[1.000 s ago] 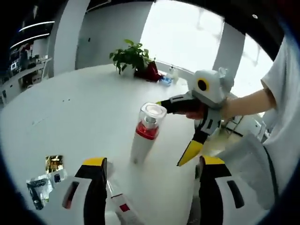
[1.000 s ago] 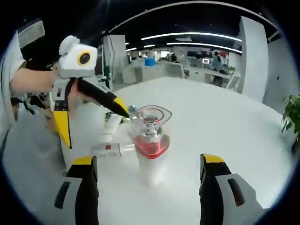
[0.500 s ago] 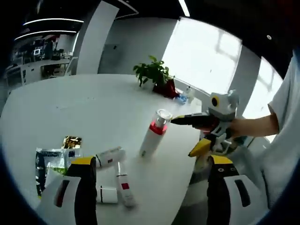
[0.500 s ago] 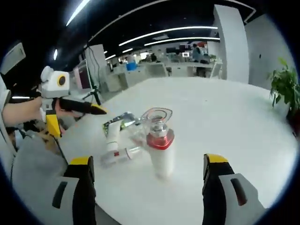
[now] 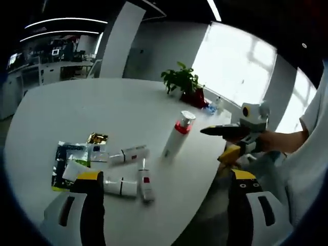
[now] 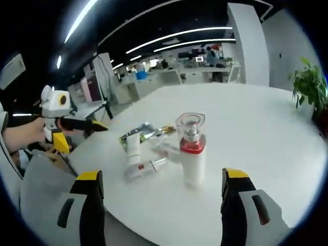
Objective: Arrange the skincare products in the storage area until every visible bottle or jar stands upright without overlapping.
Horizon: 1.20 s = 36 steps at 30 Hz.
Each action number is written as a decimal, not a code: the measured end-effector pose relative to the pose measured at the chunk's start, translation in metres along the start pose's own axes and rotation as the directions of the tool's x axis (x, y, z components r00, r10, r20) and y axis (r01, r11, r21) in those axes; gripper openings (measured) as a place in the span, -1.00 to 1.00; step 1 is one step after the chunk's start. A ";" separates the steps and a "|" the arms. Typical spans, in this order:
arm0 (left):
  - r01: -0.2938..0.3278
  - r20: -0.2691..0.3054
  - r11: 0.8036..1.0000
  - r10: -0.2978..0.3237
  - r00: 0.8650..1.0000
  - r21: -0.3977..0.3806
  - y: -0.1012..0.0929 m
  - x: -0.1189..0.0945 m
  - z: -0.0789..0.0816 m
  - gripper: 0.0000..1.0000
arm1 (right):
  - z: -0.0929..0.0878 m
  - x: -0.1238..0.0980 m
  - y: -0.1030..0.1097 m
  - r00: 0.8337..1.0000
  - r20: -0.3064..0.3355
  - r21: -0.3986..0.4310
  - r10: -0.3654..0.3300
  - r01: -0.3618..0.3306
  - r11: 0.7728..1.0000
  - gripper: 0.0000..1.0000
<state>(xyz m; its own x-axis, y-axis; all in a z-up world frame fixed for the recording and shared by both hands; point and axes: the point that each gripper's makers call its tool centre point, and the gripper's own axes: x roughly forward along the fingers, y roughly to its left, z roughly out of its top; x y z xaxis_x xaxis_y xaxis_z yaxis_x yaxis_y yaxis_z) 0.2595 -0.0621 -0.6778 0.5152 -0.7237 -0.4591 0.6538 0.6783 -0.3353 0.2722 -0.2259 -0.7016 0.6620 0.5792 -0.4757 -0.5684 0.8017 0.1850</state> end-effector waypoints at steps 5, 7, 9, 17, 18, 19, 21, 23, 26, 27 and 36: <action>-0.044 -0.014 0.999 0.044 0.999 -0.028 0.011 -0.020 -0.014 0.85 | -0.011 -0.004 0.011 1.000 -0.023 0.010 0.011 -0.011 1.000 0.88; -0.067 -0.022 0.997 0.067 0.998 -0.040 0.015 -0.029 -0.021 0.85 | -0.009 -0.006 0.010 1.000 -0.028 0.006 0.008 -0.008 1.000 0.87; -0.092 -0.026 0.994 0.091 0.996 -0.052 0.020 -0.038 -0.027 0.85 | -0.004 -0.007 0.010 1.000 -0.011 0.014 0.005 -0.005 1.000 0.86; -0.159 -0.024 0.982 0.158 0.987 -0.101 0.027 -0.061 -0.043 0.87 | -0.007 -0.006 0.017 0.999 -0.035 0.012 0.011 -0.011 1.000 0.82; -0.164 -0.027 0.981 0.162 0.986 -0.105 0.025 -0.063 -0.044 0.86 | -0.007 -0.006 0.018 0.999 -0.035 0.011 0.012 -0.012 1.000 0.82; -0.167 -0.029 0.980 0.165 0.986 -0.107 0.025 -0.064 -0.045 0.86 | -0.006 -0.006 0.018 0.999 -0.035 0.011 0.014 -0.013 1.000 0.82; -0.179 -0.030 0.977 0.177 0.984 -0.115 0.024 -0.068 -0.048 0.86 | -0.007 -0.007 0.020 0.999 -0.037 0.013 0.014 -0.014 1.000 0.82; -0.193 -0.025 0.973 0.192 0.981 -0.129 0.027 -0.071 -0.050 0.85 | -0.006 -0.009 0.022 0.999 -0.039 0.012 0.017 -0.016 1.000 0.82; -0.207 -0.014 0.966 0.207 0.978 -0.154 0.026 -0.074 -0.051 0.83 | -0.005 -0.010 0.022 0.999 -0.046 0.011 0.020 -0.020 1.000 0.82; -0.210 -0.009 0.964 0.212 0.977 -0.161 0.025 -0.075 -0.051 0.83 | -0.006 -0.010 0.022 0.999 -0.048 0.011 0.021 -0.020 1.000 0.82; -0.243 -0.041 0.957 0.240 0.970 -0.160 0.022 -0.079 -0.067 0.81 | -0.008 -0.011 0.021 0.998 -0.055 -0.023 0.002 -0.003 1.000 0.81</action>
<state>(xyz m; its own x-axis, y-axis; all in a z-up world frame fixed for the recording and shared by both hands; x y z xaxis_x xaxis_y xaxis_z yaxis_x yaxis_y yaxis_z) 0.1961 0.0189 -0.7037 0.6336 -0.5342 -0.5597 0.4119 0.8452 -0.3405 0.2487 -0.2167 -0.6989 0.6331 0.5717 -0.5219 -0.5817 0.7962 0.1665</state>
